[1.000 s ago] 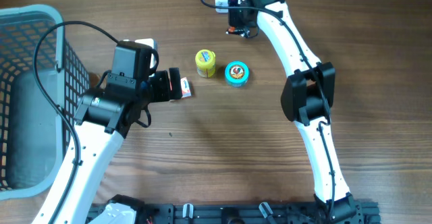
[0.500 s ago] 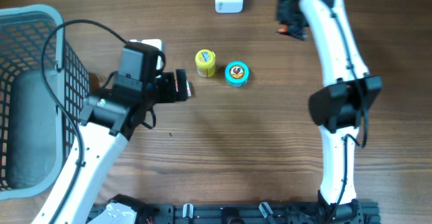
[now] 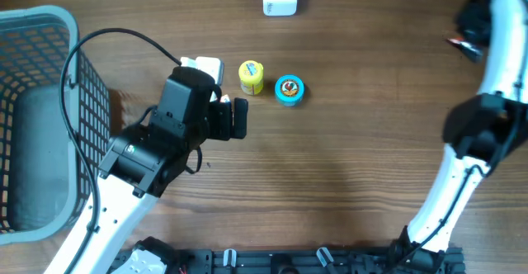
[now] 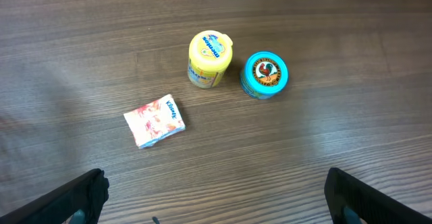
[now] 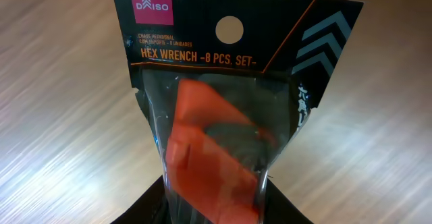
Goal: Scan the item barcode
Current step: 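Carry the wrench package right and drop it at the table's right edge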
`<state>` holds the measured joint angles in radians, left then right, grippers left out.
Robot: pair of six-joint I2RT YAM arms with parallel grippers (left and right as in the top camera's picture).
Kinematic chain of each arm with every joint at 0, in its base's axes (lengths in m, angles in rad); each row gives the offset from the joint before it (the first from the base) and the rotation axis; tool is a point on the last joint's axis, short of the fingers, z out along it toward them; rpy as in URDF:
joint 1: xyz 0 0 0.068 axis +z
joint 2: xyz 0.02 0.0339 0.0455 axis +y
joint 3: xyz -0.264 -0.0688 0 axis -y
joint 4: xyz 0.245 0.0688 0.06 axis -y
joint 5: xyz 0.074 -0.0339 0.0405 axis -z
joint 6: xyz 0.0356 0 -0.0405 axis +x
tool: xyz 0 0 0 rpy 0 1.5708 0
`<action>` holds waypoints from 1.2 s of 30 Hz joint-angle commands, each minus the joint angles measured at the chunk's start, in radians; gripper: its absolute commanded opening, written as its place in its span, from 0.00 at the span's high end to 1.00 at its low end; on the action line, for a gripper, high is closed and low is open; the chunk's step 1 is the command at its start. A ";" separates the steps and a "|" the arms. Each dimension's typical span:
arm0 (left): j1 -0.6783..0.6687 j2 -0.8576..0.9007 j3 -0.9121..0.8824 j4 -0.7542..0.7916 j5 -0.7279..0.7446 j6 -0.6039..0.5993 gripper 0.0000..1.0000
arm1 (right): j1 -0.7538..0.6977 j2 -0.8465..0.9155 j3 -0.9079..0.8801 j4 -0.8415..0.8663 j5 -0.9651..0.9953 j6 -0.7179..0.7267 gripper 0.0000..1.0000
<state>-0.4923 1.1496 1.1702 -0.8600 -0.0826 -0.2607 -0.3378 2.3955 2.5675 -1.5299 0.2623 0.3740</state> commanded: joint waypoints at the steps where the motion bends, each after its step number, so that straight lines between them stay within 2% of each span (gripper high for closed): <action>1: -0.008 -0.017 0.008 0.004 -0.016 -0.009 0.00 | -0.124 -0.026 -0.030 -0.005 -0.009 0.034 0.95; 7: -0.008 -0.016 0.008 0.015 -0.024 -0.008 0.00 | -0.293 -0.026 -0.141 -0.018 -0.042 0.061 0.95; 11: -0.008 -0.016 0.008 0.034 -0.024 -0.008 0.00 | -0.304 -0.026 -0.213 0.012 -0.069 0.048 0.95; 19: -0.008 -0.016 0.008 0.039 -0.025 -0.004 0.00 | -0.213 -0.047 -0.222 0.013 -0.109 0.044 0.96; 24: -0.008 -0.016 0.008 0.037 -0.051 0.000 0.00 | -0.113 -0.060 -0.222 0.006 -0.019 0.147 0.95; 28: -0.008 -0.016 0.008 0.037 -0.051 0.000 0.00 | -0.056 -0.061 -0.222 0.005 0.038 0.161 0.95; 36: -0.008 -0.016 0.008 0.036 -0.050 -0.001 0.00 | -0.028 -0.062 -0.222 -0.013 0.030 0.177 0.95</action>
<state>-0.4931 1.1496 1.1702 -0.8261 -0.1158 -0.2604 -0.3641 2.3806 2.3455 -1.5341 0.2577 0.5236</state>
